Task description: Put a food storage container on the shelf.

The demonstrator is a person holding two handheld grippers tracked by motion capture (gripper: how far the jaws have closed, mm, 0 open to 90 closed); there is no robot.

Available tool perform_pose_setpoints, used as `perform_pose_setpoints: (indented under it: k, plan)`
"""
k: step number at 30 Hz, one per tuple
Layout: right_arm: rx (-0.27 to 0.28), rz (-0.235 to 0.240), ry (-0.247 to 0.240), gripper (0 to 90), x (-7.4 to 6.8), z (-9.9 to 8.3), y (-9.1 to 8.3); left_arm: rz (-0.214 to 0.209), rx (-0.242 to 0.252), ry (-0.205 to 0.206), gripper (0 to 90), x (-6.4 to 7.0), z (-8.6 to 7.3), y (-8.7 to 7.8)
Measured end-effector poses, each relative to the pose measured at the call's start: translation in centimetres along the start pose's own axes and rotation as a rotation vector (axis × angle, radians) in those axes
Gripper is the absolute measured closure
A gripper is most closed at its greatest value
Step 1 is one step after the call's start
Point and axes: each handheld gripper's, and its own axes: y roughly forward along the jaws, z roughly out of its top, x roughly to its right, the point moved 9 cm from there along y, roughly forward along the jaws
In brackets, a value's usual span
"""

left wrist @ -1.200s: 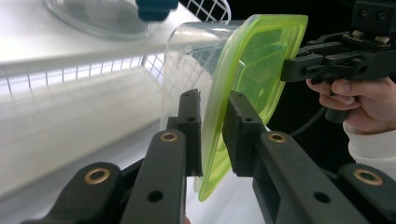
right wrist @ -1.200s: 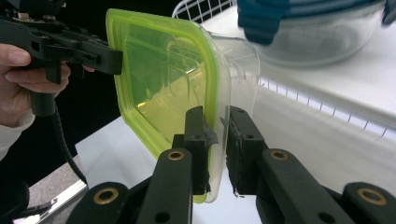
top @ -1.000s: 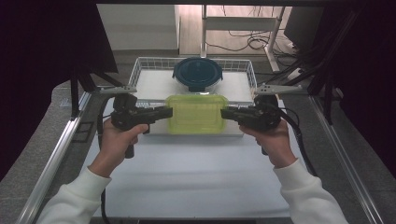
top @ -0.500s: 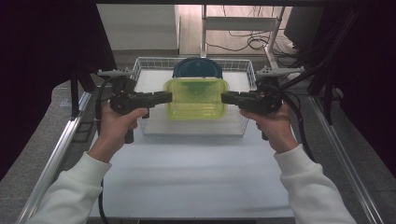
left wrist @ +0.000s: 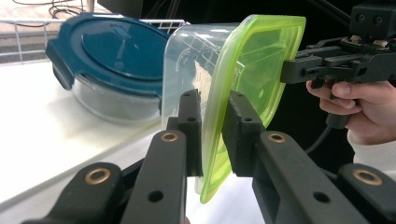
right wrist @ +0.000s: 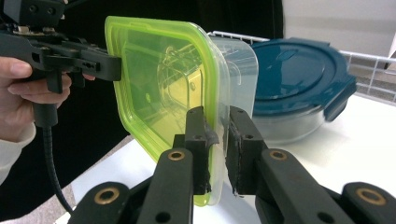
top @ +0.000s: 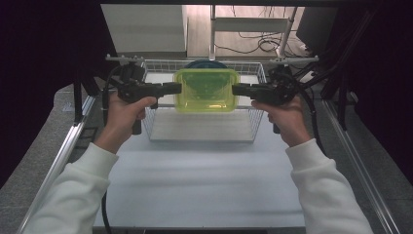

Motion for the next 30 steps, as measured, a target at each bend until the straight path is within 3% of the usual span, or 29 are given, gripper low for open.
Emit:
perform_pose_setpoints:
  k: [7,12,19,21,30]
  plan:
    - [0.009,0.008,0.033,78.8,1.5,2.6,0.6,-0.010,0.005,-0.026,78.5,-1.6,2.7,0.9]
    - [0.000,0.002,0.055,78.8,2.7,4.0,1.3,-0.017,-0.004,-0.050,78.5,-2.4,3.7,1.4]
    - [-0.010,-0.007,0.086,78.9,4.1,4.9,2.1,-0.033,-0.028,-0.084,78.2,-3.7,5.1,2.3]
    - [-0.020,-0.013,0.096,78.8,4.5,5.1,2.4,-0.041,-0.038,-0.113,78.0,-4.5,5.6,2.7]
    - [-0.071,-0.039,0.155,78.5,6.2,5.1,4.3,-0.031,-0.051,-0.195,78.2,-6.6,5.6,4.1]
